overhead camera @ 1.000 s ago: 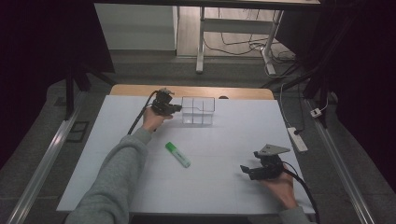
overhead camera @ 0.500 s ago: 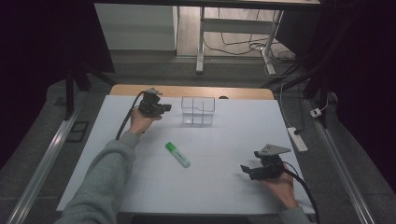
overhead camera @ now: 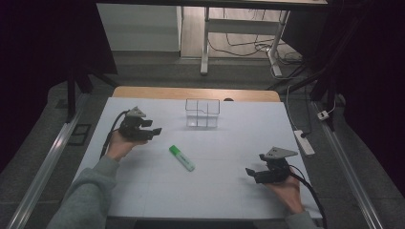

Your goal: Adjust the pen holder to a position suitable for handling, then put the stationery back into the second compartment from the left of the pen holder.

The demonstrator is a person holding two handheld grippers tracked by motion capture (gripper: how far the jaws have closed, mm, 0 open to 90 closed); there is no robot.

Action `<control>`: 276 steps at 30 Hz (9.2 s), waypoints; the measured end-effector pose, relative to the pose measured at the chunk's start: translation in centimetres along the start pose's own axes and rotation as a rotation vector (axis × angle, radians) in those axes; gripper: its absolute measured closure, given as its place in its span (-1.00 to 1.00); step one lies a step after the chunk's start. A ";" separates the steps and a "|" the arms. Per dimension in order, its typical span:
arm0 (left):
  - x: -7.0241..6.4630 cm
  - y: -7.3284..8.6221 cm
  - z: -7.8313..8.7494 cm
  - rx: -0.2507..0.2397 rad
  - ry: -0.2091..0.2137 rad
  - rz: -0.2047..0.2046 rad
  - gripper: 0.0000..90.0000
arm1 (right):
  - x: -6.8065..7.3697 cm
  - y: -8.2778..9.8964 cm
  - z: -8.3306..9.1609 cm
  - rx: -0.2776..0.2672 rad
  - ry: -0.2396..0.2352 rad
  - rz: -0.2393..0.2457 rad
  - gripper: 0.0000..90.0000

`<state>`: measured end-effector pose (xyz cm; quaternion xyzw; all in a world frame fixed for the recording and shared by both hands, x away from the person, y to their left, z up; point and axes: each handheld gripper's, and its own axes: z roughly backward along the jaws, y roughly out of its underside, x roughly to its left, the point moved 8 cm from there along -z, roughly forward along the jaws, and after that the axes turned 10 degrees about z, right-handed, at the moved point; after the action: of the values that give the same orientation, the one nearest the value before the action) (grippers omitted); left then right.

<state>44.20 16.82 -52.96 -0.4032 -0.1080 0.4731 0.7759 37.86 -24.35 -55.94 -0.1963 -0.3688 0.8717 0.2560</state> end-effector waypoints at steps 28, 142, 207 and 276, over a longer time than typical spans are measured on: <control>-2.2 10.1 5.8 -0.005 -0.020 -0.003 -0.38 | 0.8 -1.5 0.2 -0.042 -0.013 0.015 -0.62; -2.0 11.0 4.7 0.043 -0.025 -0.048 -0.42 | 12.2 -16.7 -20.0 0.250 -0.251 0.123 -0.30; -1.4 11.2 4.8 0.042 -0.035 -0.040 -0.42 | 8.6 -23.2 -12.2 -0.080 -0.106 0.140 0.48; -1.1 11.4 4.5 0.061 -0.042 -0.053 -0.42 | -3.3 -29.0 -11.6 -0.321 0.046 -0.057 0.47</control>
<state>33.74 20.88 -58.11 -0.3663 -0.1203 0.4637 0.7977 55.43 -2.70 -41.40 -0.2441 -0.5027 0.7893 0.2544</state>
